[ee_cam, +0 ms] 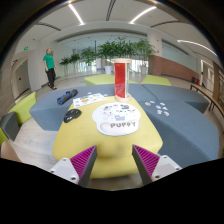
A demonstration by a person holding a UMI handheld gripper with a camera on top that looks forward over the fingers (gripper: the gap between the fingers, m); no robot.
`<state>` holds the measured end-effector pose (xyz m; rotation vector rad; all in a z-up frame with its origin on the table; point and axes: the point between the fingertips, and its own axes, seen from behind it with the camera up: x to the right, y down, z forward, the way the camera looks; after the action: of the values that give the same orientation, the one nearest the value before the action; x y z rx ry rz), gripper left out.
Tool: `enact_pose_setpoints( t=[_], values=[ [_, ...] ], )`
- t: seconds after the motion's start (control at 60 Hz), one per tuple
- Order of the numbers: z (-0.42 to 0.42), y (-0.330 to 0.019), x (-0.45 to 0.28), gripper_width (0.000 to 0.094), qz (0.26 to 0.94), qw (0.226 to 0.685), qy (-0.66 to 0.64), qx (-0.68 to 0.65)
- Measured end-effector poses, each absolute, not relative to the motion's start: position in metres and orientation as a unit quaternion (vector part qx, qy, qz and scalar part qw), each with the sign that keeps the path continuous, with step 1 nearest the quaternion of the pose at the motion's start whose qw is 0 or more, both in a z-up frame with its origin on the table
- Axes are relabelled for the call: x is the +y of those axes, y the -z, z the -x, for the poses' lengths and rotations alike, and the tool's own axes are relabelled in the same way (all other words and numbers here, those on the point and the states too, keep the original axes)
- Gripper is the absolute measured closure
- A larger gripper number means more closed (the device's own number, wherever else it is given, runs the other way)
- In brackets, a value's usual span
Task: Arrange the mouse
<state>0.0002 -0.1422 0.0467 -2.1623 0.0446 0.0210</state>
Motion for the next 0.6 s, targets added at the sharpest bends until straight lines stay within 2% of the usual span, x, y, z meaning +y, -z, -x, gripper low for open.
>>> enact_pose_setpoints(
  t=[0.217,0.4,0.467,0.6],
  values=[
    [0.067,-0.056,-0.100,0.0163,0.879,0.471,-0.040,-0.065],
    [0.149,-0.028,-0.031,0.0159,0.884,0.450,-0.067,-0.108],
    [0.176,-0.013,-0.011,0.0108,0.889,0.439,-0.076,-0.108],
    [0.195,0.000,0.036,0.0095,0.888,0.446,-0.058,-0.091]
  ],
)
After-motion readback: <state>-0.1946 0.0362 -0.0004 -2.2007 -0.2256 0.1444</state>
